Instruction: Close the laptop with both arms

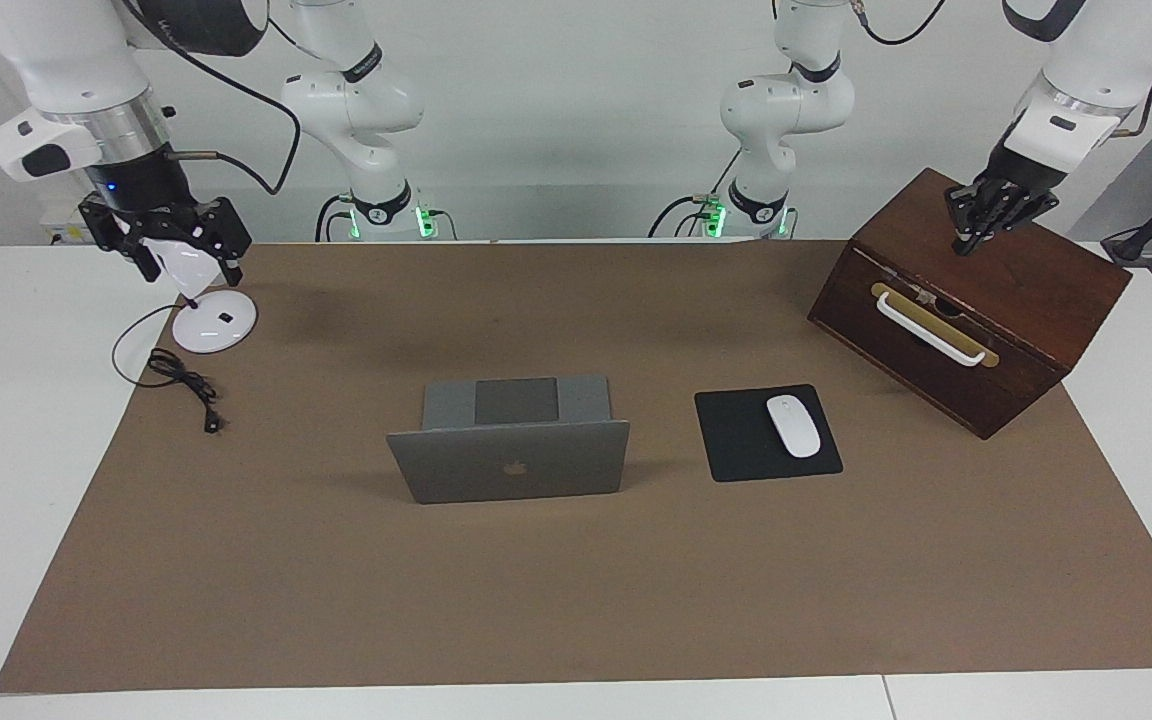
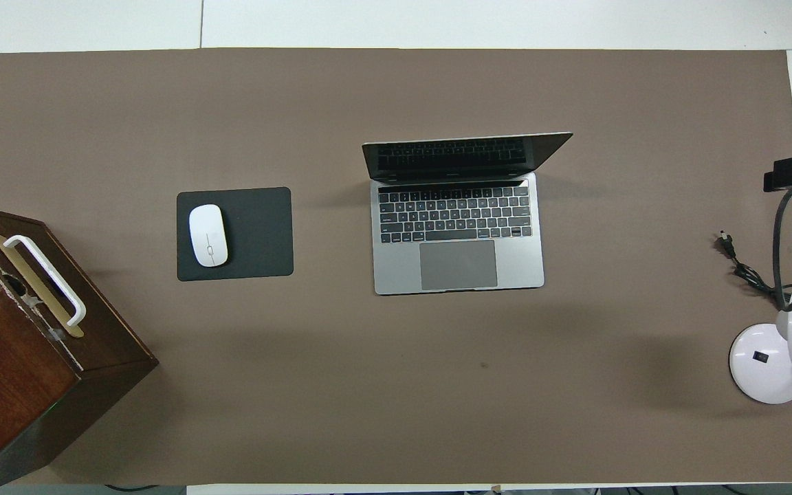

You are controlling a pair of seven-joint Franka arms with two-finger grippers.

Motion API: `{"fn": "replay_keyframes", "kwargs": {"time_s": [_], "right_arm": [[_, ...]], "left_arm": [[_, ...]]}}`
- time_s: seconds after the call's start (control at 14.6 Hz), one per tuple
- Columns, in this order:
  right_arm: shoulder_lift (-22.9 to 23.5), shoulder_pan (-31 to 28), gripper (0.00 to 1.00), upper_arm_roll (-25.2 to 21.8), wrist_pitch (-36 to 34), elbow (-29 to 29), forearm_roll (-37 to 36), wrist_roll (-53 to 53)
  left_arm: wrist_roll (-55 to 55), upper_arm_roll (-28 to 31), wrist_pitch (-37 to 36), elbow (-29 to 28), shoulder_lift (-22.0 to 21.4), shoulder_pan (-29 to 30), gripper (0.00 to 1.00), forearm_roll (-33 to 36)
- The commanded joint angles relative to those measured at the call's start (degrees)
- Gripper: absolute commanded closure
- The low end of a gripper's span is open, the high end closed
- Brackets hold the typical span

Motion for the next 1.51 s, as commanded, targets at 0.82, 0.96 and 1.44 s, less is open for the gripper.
{"fn": "replay_keyframes", "kwargs": {"time_s": [0.82,0.96,1.44], "right_arm": [[6.0,-2.9,1.00,-0.6,7.1,4.8,-0.8,-3.4],[7.1,-2.9,1.00,-0.6,8.4,4.9,-1.3,-3.4],[21.1,-3.4,1.00,-0.6,12.8,18.1,-1.1,-2.7]], "left_arm": [[-0.5,-0.5,28.3,-27.1,-12.5,-6.8,1.00,-5.6],[-0.6,-0.3,33.8,-32.3,-14.8,-9.5,1.00,-6.6],[-2.5,-0.5,52.2,-46.0,-18.9,-21.0,1.00,-8.5]]}}
